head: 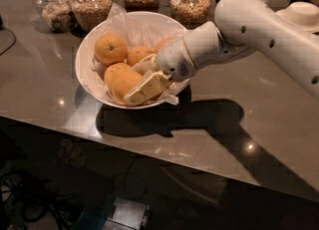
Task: Pick orange from white bowl
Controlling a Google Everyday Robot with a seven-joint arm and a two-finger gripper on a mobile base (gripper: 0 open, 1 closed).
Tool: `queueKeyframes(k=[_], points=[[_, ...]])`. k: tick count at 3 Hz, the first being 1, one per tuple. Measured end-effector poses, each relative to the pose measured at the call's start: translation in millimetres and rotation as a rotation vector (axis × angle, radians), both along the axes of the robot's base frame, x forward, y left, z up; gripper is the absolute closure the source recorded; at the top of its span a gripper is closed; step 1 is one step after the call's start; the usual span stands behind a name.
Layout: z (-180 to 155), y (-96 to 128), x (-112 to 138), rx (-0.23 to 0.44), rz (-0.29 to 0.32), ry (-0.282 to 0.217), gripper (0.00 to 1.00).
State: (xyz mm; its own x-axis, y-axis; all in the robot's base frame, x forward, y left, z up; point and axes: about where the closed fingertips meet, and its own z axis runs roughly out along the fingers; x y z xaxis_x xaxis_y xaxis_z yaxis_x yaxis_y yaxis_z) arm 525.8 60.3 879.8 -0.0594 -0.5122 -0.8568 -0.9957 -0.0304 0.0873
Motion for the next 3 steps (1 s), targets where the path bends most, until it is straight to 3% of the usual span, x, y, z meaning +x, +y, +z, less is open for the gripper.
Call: queueKeyframes(k=[1,2,3], points=[[4.2,0.8,0.0,0.0,0.0,0.0,1.0],[6.2,2.2,-0.7,0.004,0.002,-0.006,1.0],[35.2,-5.3,-16.9,0.08,-0.018,-0.088,1.0]])
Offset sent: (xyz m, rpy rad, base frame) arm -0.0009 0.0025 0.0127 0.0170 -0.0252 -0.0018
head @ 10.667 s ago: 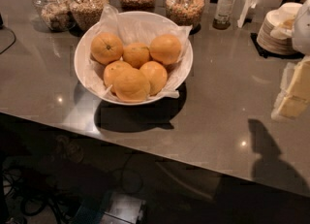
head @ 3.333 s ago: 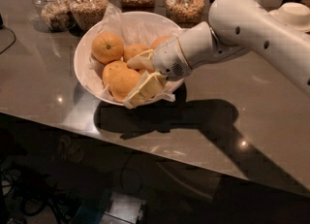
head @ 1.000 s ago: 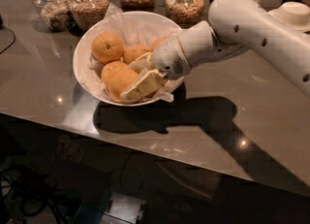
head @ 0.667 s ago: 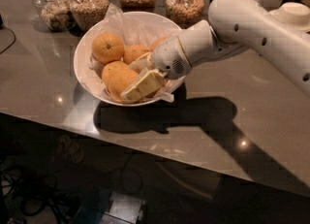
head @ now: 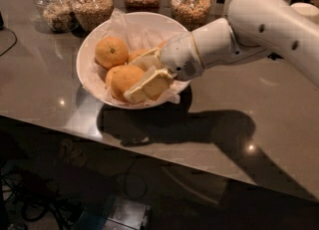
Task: Pick orange from white bowl
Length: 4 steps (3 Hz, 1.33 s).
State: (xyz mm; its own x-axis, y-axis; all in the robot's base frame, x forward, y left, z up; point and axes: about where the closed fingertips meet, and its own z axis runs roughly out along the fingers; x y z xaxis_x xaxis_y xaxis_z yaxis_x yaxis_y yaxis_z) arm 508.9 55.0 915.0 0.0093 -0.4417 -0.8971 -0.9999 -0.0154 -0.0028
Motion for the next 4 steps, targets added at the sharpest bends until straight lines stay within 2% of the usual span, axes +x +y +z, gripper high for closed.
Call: queueKeyframes(k=[1,2,3,4], points=[[47.5,-15.6,-34.1,0.13,-0.025,-0.13,1.0],[102.1,-59.0,-88.8,0.301,-0.045,-0.295,1.0],[117.5,-79.5,-110.9,0.361,-0.056,-0.344,1.0],[126.0,-80.4,-139.6,0.417,0.018,-0.397,1.0]])
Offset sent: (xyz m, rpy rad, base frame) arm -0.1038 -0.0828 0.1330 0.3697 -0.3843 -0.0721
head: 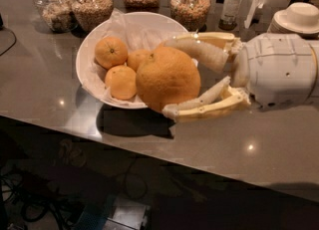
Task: Pick orange from white bowl
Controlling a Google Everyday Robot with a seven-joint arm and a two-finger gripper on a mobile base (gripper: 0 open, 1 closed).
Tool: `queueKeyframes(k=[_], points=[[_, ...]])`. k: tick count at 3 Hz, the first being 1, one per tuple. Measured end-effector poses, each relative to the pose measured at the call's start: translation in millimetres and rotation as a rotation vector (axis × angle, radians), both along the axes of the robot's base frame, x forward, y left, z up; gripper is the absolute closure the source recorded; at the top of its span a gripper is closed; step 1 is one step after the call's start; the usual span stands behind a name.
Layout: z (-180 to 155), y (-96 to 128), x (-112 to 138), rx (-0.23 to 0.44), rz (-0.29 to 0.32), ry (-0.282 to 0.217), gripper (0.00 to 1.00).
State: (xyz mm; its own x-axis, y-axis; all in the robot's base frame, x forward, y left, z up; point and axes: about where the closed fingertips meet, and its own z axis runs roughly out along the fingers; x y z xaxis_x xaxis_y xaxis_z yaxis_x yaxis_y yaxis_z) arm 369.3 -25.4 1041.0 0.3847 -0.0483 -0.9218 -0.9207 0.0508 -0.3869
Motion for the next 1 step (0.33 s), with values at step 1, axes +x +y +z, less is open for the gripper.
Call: queueKeyframes(k=[1], points=[[2.9,3.4,-16.5,0.02,0.081,-0.057,1.0]])
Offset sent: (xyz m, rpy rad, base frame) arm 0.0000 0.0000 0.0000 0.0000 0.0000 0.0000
